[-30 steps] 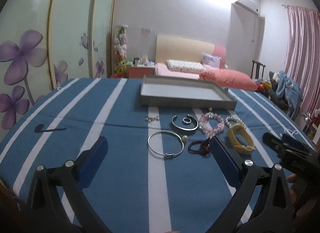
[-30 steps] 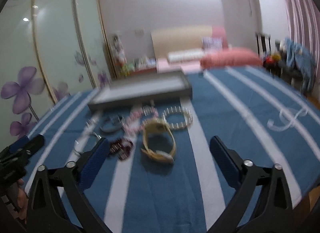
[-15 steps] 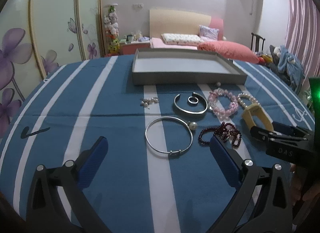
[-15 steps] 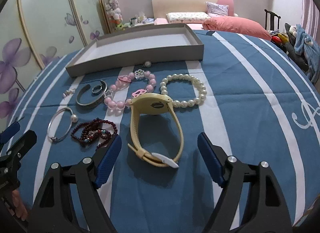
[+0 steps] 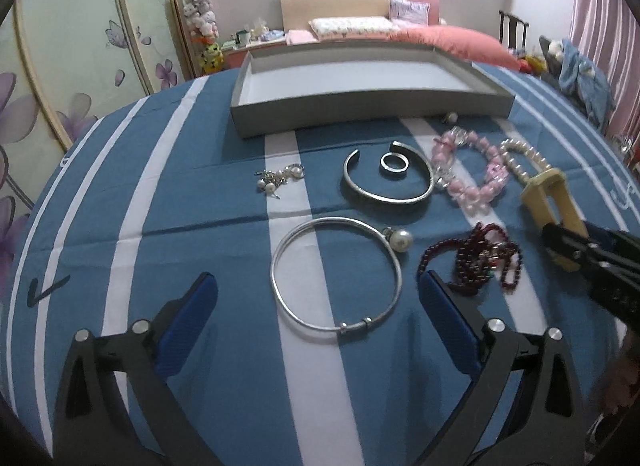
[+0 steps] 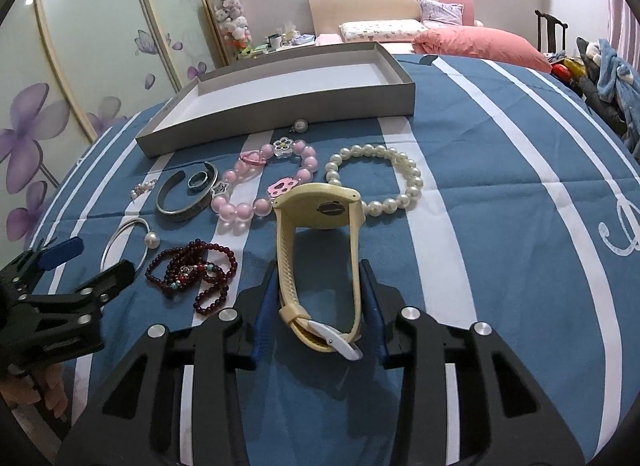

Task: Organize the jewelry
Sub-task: 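Grasp the yellow watch with the right tool while the left tool grasps the silver bangle, then carry the watch into the tray with the right tool while the left tool places the bangle there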

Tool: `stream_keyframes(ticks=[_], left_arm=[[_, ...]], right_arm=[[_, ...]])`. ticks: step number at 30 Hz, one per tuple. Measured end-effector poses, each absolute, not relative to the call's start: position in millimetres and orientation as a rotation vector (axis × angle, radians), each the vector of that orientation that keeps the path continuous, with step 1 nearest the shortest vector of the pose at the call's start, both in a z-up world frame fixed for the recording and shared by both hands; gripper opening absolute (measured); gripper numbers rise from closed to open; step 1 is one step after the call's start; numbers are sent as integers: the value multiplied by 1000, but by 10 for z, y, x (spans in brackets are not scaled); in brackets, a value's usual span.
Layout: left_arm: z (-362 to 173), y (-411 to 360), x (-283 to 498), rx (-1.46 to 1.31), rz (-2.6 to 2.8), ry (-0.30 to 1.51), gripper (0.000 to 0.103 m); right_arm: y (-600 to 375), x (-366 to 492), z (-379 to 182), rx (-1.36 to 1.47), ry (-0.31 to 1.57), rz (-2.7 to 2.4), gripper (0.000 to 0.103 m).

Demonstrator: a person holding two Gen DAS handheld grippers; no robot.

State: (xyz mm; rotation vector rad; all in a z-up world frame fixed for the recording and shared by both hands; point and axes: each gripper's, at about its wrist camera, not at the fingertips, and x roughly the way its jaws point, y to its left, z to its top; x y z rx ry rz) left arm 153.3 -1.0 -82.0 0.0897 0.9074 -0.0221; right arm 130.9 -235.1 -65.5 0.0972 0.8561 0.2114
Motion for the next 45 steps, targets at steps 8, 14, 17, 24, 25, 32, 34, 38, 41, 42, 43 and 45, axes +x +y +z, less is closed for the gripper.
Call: stream_keyframes(ticks=[8, 14, 17, 24, 25, 32, 34, 38, 41, 42, 43, 45], left_arm=[[-857, 11, 1671, 67, -45, 945, 91], [-868, -16, 1732, 47, -58, 937, 86], [-848, 5, 1710, 45, -58, 921, 73], [-836, 46, 1689, 38, -57, 916, 70], [-836, 57, 1678, 36, -56, 916, 70], [-823, 211, 1570, -9, -40, 907, 70], [-815, 243, 1546, -20, -35, 901, 70], [-784, 258, 1499, -21, -30, 880, 70], [-775, 238, 1484, -8, -34, 876, 70], [-778, 238, 1485, -7, -35, 878, 70], [-782, 236, 1481, -7, -36, 880, 70], [-793, 234, 1481, -7, -36, 884, 70]], right_arm=[[-2365, 1346, -660, 109, 856, 218, 40], [-2369, 1344, -662, 108, 856, 218, 40], [-2367, 1344, -664, 111, 855, 217, 40], [-2364, 1352, -660, 113, 855, 218, 40], [-2367, 1353, -661, 113, 854, 219, 40], [-2411, 1336, -646, 127, 838, 225, 37], [-2402, 1322, -648, 128, 834, 230, 36], [-2388, 1324, -649, 121, 834, 239, 34], [-2351, 1341, -664, 93, 843, 233, 35], [-2335, 1351, -665, 82, 848, 230, 38], [-2325, 1352, -666, 79, 851, 225, 40], [-2308, 1374, -676, 71, 863, 212, 46]])
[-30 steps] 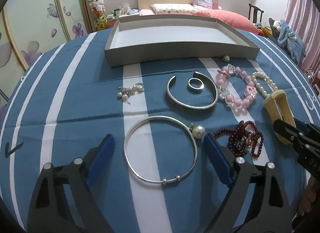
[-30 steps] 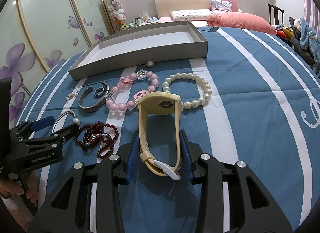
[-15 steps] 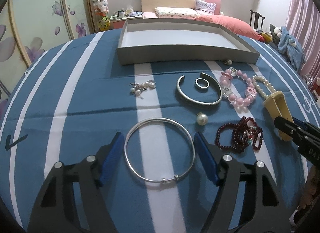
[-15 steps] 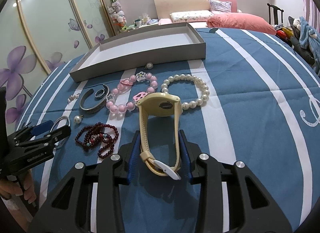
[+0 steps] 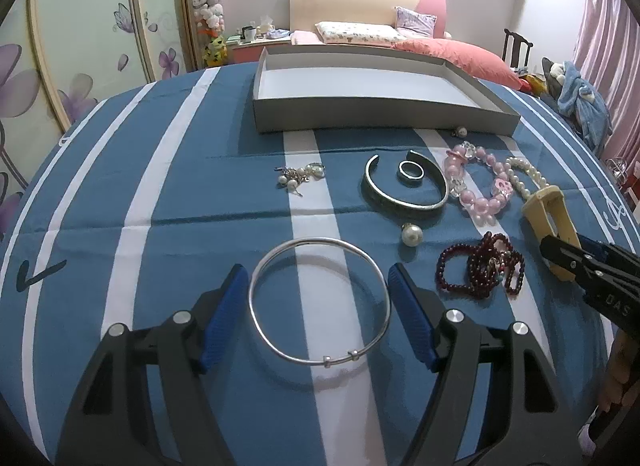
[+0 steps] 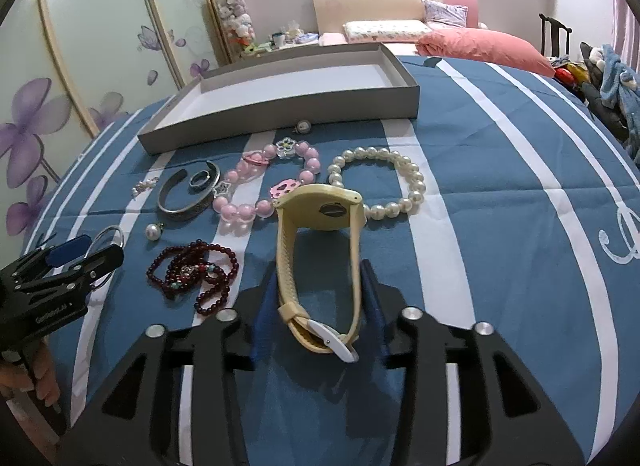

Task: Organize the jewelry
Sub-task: 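Carry the watch into the tray with the right tool while the left tool places the bangle there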

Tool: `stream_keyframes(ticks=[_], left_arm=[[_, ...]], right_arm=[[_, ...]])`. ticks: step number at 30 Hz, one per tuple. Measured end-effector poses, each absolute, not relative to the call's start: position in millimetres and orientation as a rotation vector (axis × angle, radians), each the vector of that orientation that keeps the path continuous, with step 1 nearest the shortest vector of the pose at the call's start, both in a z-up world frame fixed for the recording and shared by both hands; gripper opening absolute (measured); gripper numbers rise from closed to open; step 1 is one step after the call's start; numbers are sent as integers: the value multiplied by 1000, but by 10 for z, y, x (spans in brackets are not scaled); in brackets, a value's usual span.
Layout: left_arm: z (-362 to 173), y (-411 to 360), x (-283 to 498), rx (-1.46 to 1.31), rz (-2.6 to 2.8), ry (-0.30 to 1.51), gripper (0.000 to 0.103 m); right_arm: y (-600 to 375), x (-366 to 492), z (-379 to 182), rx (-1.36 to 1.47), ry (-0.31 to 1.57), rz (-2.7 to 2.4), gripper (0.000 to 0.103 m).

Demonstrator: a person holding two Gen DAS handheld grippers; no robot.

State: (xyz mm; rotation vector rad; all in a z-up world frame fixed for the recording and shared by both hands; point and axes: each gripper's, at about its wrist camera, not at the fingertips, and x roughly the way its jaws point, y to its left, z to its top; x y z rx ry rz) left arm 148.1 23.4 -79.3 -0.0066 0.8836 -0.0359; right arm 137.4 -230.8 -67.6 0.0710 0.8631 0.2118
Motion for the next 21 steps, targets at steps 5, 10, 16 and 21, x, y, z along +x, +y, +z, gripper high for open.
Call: stream_keyframes(ticks=[5, 10, 16, 21], left_arm=[[-795, 248, 1470, -11, -34, 885, 70], [-763, 266, 1445, -17, -33, 868, 70], [-644, 283, 1426, -26, -31, 824, 70], [-404, 279, 1461, -29, -23, 735, 70]], right_arm=[[-2276, 1422, -688, 48, 861, 208, 41], [-2313, 1366, -634, 84, 828, 253, 31], [-2371, 1279, -398, 99, 713, 269, 30], [-2412, 1346, -175, 92, 631, 254, 30]])
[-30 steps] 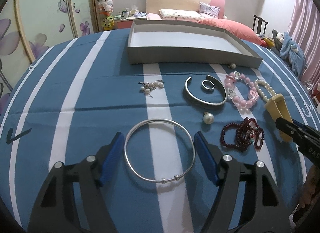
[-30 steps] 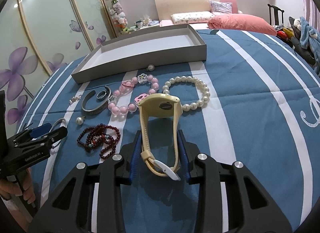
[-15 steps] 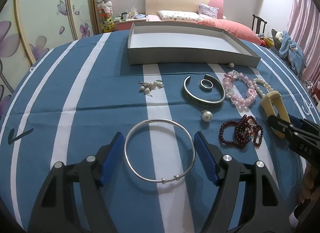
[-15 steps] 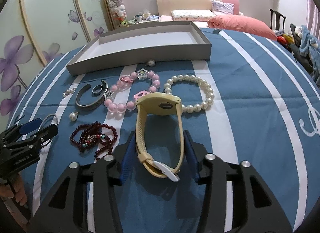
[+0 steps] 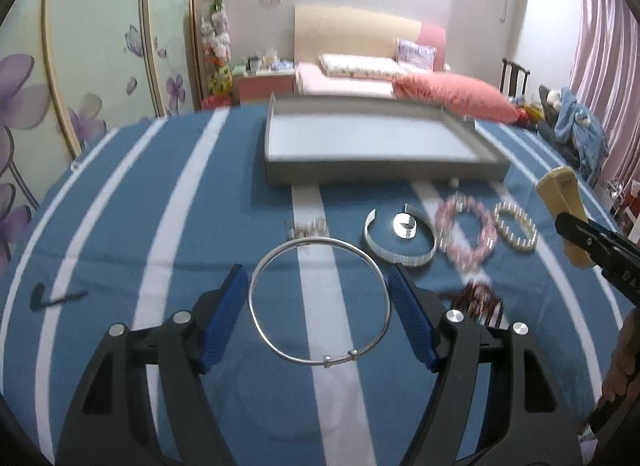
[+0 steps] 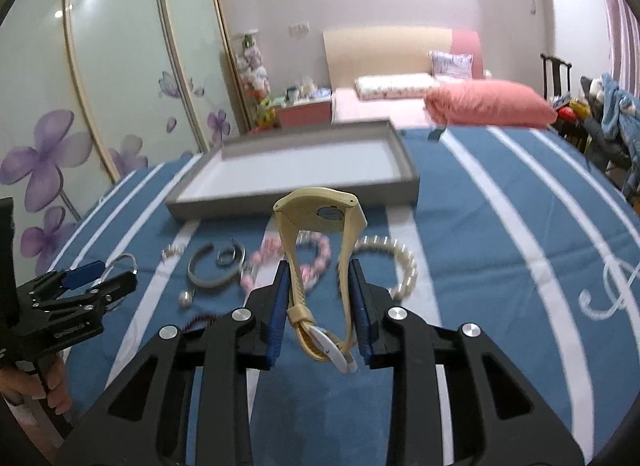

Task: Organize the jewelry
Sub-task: 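Carry the watch into the tray with the right tool while the left tool places the bangle there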

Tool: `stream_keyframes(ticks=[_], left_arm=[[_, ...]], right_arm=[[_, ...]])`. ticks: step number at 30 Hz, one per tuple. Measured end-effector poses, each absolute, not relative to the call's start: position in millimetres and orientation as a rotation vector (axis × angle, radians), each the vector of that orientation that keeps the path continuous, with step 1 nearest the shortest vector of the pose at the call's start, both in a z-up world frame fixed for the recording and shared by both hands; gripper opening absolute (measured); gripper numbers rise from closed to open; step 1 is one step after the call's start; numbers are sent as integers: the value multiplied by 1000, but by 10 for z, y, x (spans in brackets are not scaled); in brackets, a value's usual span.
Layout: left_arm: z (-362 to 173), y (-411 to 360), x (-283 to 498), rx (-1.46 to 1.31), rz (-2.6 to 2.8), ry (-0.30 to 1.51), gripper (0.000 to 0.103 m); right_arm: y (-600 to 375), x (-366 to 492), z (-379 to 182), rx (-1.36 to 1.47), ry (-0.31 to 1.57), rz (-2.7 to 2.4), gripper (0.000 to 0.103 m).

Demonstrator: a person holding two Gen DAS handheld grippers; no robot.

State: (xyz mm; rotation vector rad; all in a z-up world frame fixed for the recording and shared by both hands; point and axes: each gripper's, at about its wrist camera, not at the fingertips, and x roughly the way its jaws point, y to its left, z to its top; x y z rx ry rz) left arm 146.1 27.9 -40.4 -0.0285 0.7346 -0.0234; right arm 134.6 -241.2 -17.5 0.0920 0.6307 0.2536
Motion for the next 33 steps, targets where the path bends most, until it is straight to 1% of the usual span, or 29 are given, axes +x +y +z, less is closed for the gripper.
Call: stream_keyframes(ticks=[11, 17, 24, 33], left_arm=[[225, 239, 1974, -33, -2, 547, 70], [388, 206, 2356, -44, -4, 499, 70], [222, 155, 2792, -63, -22, 535, 70], [-109, 85, 3330, -66, -22, 608, 70]], right_arm=[[-2345, 1710, 399, 71, 413, 225, 30], [-2288, 1914, 550, 46, 341, 222, 30], [-2226, 2318, 365, 41, 400, 238, 30], [-2118, 2912, -24, 50, 570, 252, 31]])
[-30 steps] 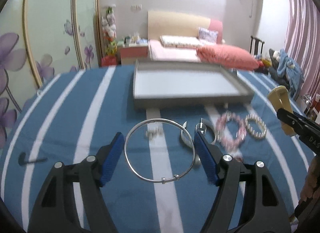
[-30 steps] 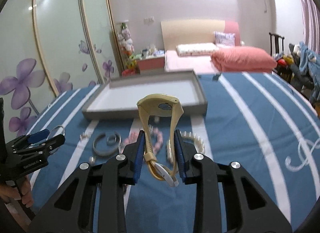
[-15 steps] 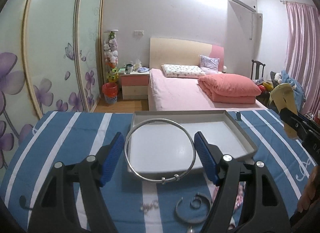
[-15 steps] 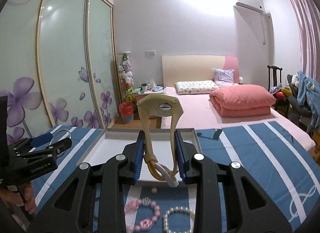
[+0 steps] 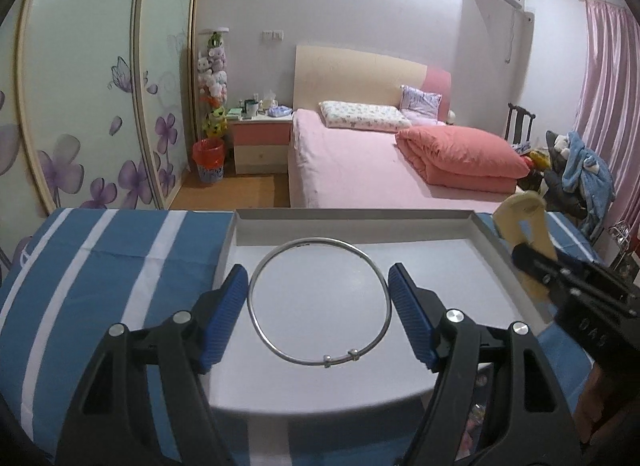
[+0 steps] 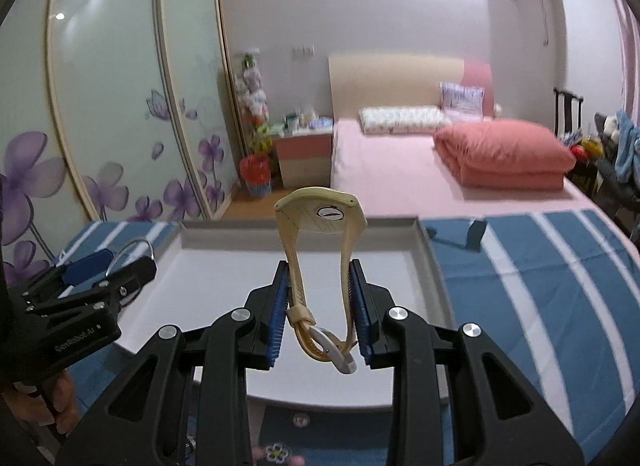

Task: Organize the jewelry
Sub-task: 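Carry the watch into the tray with the right tool while the left tool places the bangle there, then grasp the white pearl bracelet with the right tool while the left tool grasps the pearl earrings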

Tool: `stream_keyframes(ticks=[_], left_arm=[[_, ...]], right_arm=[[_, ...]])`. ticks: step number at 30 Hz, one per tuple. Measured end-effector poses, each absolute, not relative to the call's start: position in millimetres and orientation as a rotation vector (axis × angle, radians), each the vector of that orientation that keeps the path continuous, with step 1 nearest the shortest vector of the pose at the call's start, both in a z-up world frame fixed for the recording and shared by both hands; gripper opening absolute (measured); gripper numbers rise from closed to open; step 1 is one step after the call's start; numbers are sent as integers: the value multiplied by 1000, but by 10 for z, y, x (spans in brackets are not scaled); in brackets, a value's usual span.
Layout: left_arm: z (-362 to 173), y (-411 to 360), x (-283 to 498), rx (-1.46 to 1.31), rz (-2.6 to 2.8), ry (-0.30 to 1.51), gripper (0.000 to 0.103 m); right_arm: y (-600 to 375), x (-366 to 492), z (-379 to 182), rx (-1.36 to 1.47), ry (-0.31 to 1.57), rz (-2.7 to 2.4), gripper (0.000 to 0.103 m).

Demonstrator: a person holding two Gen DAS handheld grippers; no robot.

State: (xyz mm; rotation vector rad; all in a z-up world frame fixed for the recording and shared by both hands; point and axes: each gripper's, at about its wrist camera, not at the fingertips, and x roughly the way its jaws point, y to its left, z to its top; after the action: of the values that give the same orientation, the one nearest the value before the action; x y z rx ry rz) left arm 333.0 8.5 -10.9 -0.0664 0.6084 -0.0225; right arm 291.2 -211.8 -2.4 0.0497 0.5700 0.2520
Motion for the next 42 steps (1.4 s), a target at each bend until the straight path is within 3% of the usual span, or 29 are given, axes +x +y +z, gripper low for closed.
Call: stream_keyframes(ticks=[7, 10, 14, 21, 33, 42], left_arm=[[-382, 97, 3638, -79, -13, 693, 70], [-449, 122, 3684, -78, -11, 709, 71], [-450, 133, 3698, -81, -8, 700, 72], [-330, 264, 3587, -113, 17, 674, 72], [-75, 480, 2836, -149, 17, 617, 77], [-190, 615, 2097, -168, 10, 625, 79]], right_arm=[[-2028, 3180, -364, 41, 738, 236, 31], [-2012, 3214, -407, 29, 763, 225, 37], [-2024, 3227, -401, 49, 776, 220, 48], [-2077, 3124, -202, 57, 722, 237, 48], [-2344, 2539, 23, 70, 663, 238, 48], [-2583, 2078, -351, 20, 759, 198, 48]])
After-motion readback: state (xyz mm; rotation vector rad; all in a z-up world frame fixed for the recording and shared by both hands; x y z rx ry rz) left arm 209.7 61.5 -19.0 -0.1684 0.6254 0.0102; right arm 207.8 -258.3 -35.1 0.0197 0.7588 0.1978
